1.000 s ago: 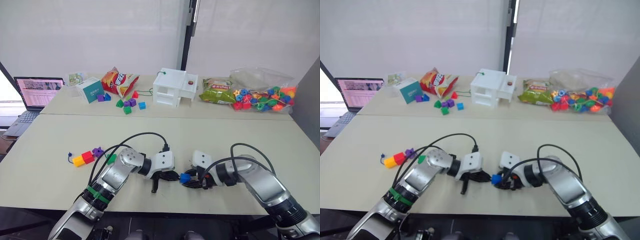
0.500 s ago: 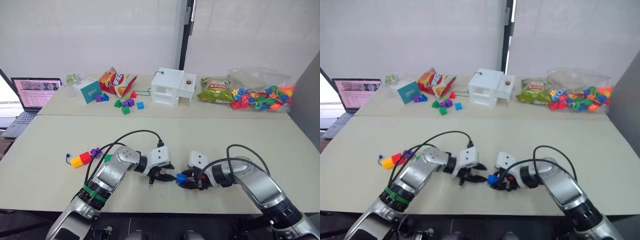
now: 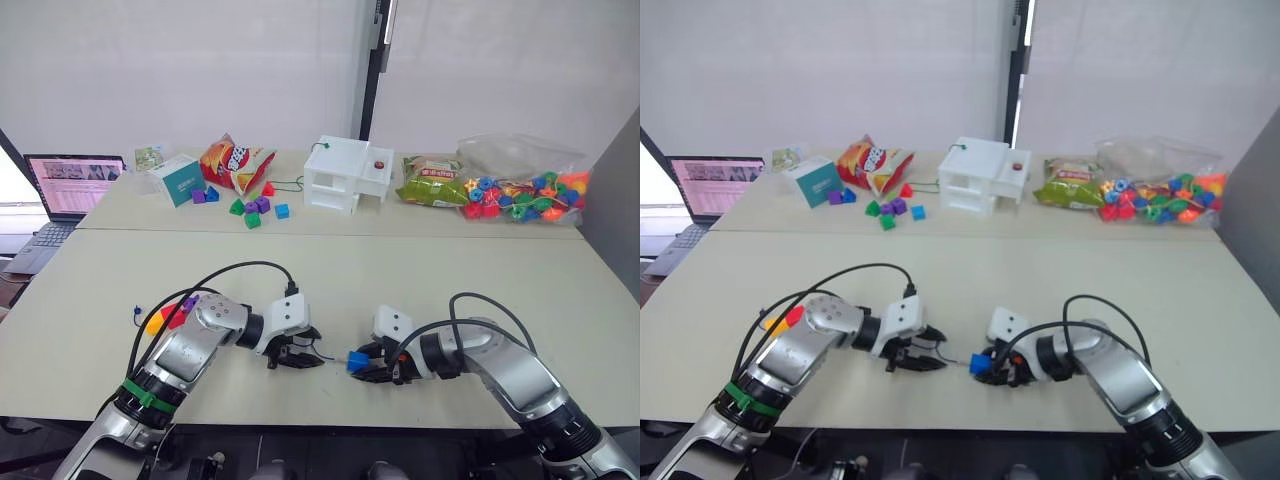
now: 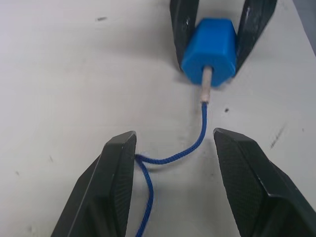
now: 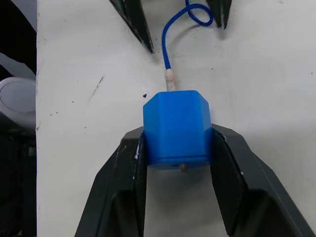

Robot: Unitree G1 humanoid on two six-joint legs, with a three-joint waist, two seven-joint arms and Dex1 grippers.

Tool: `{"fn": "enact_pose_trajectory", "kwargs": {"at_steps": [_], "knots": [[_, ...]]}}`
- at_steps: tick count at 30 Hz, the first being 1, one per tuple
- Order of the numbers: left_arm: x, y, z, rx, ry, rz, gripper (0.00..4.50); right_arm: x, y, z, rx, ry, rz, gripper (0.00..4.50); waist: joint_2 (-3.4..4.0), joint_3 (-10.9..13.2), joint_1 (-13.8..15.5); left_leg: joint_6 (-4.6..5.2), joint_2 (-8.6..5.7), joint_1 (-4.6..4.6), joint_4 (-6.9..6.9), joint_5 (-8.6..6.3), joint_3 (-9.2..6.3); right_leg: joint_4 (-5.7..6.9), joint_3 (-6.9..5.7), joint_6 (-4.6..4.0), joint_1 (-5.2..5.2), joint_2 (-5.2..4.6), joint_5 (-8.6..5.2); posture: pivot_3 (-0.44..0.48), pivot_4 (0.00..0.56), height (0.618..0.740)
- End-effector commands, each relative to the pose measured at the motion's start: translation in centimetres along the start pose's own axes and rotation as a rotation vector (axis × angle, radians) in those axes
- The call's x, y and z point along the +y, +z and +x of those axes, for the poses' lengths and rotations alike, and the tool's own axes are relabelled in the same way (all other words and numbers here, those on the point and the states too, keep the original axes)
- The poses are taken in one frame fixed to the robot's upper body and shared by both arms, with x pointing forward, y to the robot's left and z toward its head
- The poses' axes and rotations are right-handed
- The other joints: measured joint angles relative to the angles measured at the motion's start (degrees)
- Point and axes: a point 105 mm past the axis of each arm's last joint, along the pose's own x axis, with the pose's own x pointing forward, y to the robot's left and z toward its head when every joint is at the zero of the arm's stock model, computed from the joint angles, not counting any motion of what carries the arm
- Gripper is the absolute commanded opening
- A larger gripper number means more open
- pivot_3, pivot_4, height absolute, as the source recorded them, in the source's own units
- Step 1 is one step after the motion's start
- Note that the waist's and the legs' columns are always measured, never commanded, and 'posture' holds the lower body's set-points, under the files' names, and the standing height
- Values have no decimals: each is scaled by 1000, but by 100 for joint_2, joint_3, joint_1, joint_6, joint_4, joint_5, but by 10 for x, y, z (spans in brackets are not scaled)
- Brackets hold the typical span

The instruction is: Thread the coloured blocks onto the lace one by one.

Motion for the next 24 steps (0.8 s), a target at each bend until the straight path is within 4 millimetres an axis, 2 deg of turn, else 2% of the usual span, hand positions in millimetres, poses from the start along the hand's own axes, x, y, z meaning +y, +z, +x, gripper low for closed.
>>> {"fn": "enact_pose_trajectory", "kwargs": {"at_steps": [1, 4, 7, 12, 24], "knots": [[2, 1, 5, -2, 13, 49, 2634, 2, 0, 1, 0, 9, 4, 1295, 0, 0, 13, 0, -1, 0, 0, 0, 0, 0, 0, 0, 1, -1, 0, 0, 150, 740], [2, -3, 10, 5, 6, 57, 2634, 3, 1, 0, -1, 10, 5, 1295, 0, 0, 21, 0, -1, 2, 1, 0, 1, 0, 0, 0, 2, -1, 0, 0, 150, 740], [-3, -2, 12, -7, -20, 55, 1821, 3, 1, 0, 0, 7, 6, 1295, 0, 0, 22, 0, -1, 2, 1, 0, 1, 0, -1, 0, 4, -1, 0, 0, 150, 740], [-5, 1, 14, -19, -32, 59, 152, 3, 1, 0, -1, 5, 8, 1295, 0, 0, 20, 0, -1, 2, 0, 0, 1, 0, -1, 0, 3, 0, 0, 0, 150, 740], [-11, 20, 22, -52, -71, 94, 54, 1, 2, 1, -2, -7, 16, 1295, 0, 0, 19, 0, -1, 1, 1, 0, 1, 0, -1, 0, 4, 1, 0, 0, 150, 740]]}}
